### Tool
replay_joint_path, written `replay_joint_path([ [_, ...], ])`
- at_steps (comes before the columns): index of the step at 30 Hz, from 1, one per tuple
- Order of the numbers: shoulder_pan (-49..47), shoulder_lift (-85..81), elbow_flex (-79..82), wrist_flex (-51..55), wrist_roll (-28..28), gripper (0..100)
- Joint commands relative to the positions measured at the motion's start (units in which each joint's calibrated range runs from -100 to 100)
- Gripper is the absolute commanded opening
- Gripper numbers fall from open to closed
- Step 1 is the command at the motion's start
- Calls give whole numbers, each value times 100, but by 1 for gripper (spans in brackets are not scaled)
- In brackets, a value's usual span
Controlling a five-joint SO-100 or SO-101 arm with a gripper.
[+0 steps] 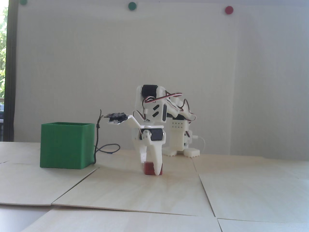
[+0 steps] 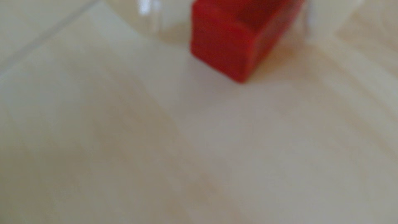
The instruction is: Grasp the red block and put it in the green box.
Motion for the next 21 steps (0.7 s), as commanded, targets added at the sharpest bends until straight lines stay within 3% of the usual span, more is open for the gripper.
replay_joint_path([
  [1, 87, -820, 201, 191, -1, 10],
  [7, 87, -820, 316, 191, -1, 1],
  [15, 87, -1009, 41, 182, -32, 2],
  [21, 224, -1949, -810, 182, -526, 2],
])
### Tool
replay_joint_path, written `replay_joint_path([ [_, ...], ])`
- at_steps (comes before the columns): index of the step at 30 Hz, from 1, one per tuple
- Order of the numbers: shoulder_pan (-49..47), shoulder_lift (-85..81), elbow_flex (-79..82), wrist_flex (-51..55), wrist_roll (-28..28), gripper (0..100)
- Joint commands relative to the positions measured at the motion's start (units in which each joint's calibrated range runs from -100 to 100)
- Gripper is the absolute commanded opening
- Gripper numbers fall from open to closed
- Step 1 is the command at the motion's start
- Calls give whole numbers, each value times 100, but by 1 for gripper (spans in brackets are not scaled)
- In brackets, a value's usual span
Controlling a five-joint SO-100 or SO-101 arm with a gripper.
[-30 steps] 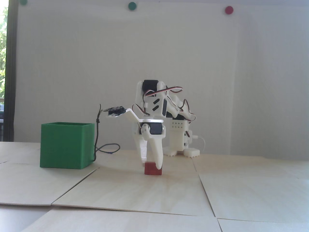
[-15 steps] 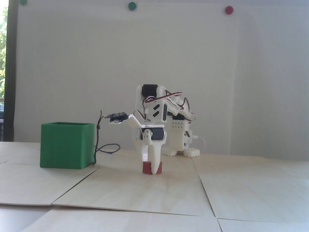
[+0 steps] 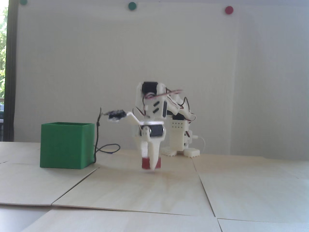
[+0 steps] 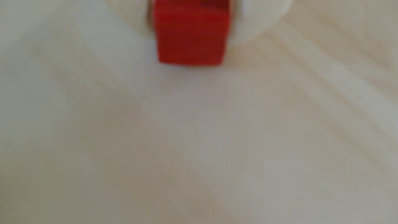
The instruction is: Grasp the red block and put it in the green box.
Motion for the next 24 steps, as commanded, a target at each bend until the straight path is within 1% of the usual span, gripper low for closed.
replay_joint_path([
  [1, 227, -1737, -873, 182, -358, 2],
  [4, 436, -2567, -881, 182, -477, 2],
  [7, 725, -3222, -881, 182, -483, 2],
  [11, 1497, -3877, -881, 182, -441, 2],
  [14, 2020, -4059, -899, 182, -389, 2],
  [18, 2543, -4067, -873, 182, -71, 2],
  [24, 2808, -3877, -873, 182, 277, 2],
])
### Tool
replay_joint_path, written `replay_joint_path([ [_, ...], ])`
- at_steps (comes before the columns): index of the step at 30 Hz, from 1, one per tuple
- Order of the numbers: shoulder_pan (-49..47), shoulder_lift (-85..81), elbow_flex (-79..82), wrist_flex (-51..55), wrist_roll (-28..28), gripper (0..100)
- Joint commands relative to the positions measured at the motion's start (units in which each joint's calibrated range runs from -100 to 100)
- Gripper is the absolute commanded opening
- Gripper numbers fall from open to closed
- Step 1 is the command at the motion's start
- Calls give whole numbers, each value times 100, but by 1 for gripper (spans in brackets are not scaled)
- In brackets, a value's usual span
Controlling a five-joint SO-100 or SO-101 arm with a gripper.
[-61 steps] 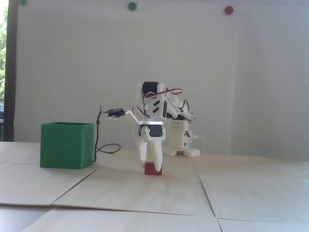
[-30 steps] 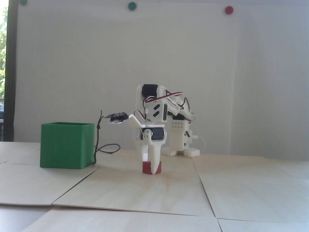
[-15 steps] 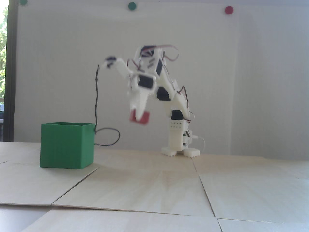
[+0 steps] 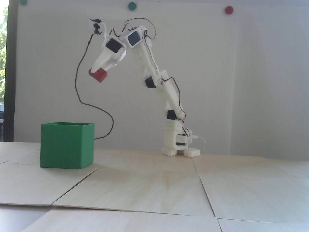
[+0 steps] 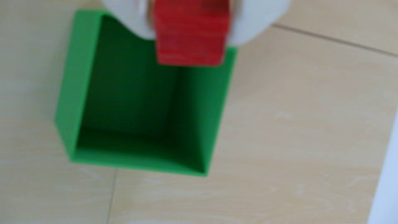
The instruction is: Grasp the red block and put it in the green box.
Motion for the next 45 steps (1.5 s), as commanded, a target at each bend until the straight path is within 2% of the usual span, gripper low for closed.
replay_joint_path([
  [1, 157, -457, -327, 166, 273, 2],
  [11, -93, -536, -327, 22, 304, 2],
  [18, 52, -394, -220, -1268, 283, 2],
  [21, 189, -504, 73, -1116, 299, 2],
  [28, 430, -930, 596, 191, 491, 2],
  [36, 382, -1388, 1901, 115, 570, 2],
  [45, -318, -1365, 1679, -28, 512, 2],
])
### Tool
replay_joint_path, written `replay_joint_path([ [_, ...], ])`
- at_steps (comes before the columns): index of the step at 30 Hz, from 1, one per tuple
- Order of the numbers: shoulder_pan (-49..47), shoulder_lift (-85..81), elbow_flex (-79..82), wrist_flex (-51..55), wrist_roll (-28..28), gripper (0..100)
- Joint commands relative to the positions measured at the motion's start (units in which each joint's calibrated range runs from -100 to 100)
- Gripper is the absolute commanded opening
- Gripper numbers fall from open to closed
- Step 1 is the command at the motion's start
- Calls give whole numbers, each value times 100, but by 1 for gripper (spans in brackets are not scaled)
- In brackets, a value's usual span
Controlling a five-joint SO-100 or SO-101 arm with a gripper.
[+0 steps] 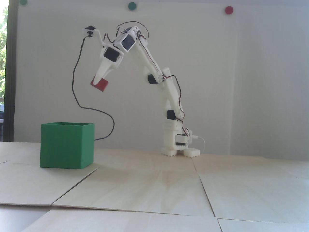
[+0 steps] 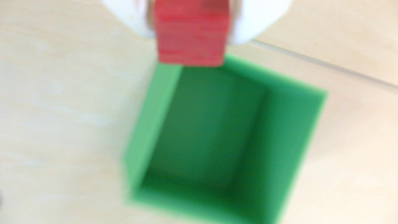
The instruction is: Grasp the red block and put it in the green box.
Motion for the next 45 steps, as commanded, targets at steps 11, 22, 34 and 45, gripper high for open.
replay_joint_path([
  [11, -1204, -609, -362, -239, -22, 2],
  [22, -158, 315, -362, -2423, -22, 2],
  [34, -183, 551, -362, -2980, -22, 2],
  [45, -167, 623, -353, -3536, -17, 22],
])
